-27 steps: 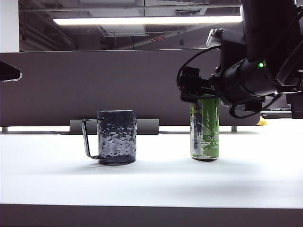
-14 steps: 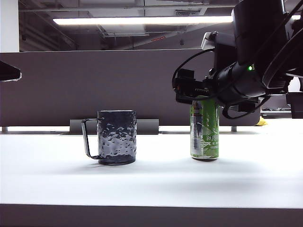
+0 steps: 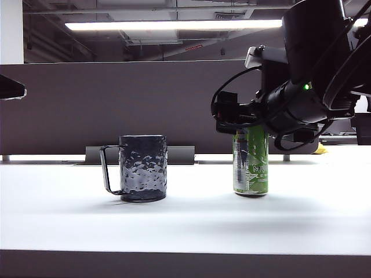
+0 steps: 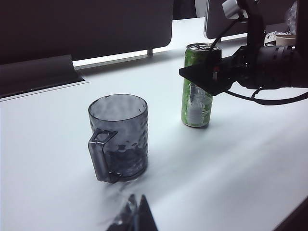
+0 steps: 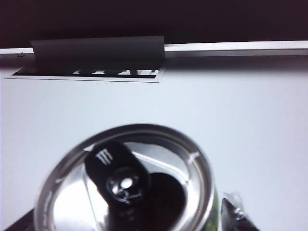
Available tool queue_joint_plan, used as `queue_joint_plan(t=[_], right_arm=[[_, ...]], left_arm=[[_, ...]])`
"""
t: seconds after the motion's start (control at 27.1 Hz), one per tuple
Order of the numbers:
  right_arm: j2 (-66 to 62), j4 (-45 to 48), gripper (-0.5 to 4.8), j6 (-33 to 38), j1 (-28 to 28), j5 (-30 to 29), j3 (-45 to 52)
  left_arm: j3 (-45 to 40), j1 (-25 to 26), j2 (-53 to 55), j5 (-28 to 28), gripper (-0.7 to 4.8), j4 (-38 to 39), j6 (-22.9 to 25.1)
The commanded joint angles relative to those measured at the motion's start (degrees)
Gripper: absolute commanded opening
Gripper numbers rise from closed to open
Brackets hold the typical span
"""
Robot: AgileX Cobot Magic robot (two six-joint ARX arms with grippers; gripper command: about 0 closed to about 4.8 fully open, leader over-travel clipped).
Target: Pick up the metal can, pour some water into the cup, then place the can back on the table.
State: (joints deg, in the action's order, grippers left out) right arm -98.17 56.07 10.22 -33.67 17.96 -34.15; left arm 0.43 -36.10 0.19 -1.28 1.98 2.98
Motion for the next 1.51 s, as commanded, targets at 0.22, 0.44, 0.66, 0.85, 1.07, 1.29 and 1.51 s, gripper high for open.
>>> queue_joint_plan(t=[0.22, 0.44, 0.66, 0.85, 1.07, 1.29, 1.51], right_arm=[[0.24, 0.79, 4.79, 0.24, -0.02, 0.11, -0.28], [0.24, 0.81, 4.79, 0.24, -0.02, 0.15, -0.28], [0.24, 1.25, 4.15, 0.24, -0.02, 0.13, -0.28], [0.24, 1.18, 3.69, 0.24, -0.02, 0.11, -0.28], [0.24, 1.18, 3.12, 0.24, -0.02, 0.09, -0.28], [0.24, 1.16, 2.63, 0.22, -0.04, 0.07, -0.28], [0.24, 1.14, 2.32, 0.24, -0.04, -0.11, -0.28]], left_arm=[[0.07, 0.07, 0.04, -0.02, -0.05, -0.79, 0.0], [0.07, 0.07, 0.07, -0.02, -0.05, -0.77, 0.0], [0.07, 0.07, 0.04, -0.02, -0.05, -0.79, 0.0], [0.07, 0.07, 0.07, -0.02, -0.05, -0.79, 0.0], [0.07, 0.07, 0.07, -0.02, -0.05, -0.77, 0.0], [0.07, 0.07, 0.07, -0.02, -0.05, -0.77, 0.0], [0.07, 0.07, 0.07, 0.0, -0.05, -0.77, 0.0]])
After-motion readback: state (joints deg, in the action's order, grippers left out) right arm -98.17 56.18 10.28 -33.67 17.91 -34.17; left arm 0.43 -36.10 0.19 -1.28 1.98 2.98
